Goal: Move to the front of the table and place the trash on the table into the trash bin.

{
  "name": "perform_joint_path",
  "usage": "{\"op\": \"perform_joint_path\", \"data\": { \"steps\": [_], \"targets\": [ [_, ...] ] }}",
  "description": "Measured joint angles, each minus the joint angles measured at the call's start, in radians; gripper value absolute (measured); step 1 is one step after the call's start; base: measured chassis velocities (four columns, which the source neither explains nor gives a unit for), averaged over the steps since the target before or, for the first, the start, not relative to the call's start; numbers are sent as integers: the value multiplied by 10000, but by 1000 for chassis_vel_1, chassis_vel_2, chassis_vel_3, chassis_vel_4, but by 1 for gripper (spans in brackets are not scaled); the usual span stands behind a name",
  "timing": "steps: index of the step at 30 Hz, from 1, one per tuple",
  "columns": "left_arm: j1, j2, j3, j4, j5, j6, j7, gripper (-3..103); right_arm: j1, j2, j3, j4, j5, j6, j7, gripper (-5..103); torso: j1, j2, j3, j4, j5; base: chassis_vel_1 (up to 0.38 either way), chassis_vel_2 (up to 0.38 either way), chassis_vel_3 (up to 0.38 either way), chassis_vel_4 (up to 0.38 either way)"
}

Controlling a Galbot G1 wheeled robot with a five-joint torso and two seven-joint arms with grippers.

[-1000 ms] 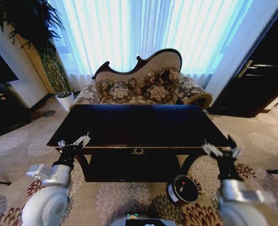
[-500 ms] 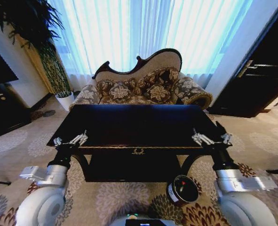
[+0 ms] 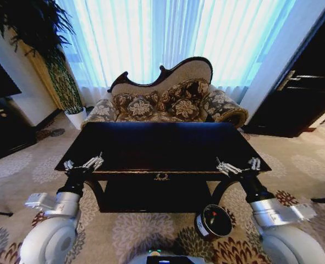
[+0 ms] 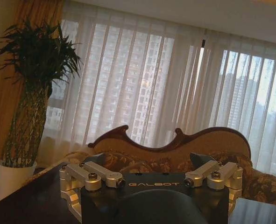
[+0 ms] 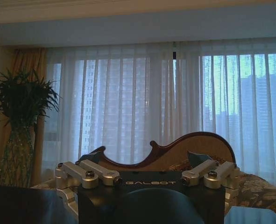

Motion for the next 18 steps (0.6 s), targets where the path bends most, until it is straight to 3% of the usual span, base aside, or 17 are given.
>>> {"op": "perform_joint_path", "data": {
  "steps": [11, 18],
  "targets": [
    [-59, -193, 108, 0, 106, 9, 53, 100, -29, 273, -256, -12, -97, 109, -304, 100, 2, 0, 1, 0, -1, 10, -11, -11, 10],
    [-75, -117, 93, 1, 71, 4, 62, 100, 21, 405, -384, -17, -167, 182, -363, 100, 3, 0, 1, -1, 0, 136, -139, -144, 148]
  ]
}}
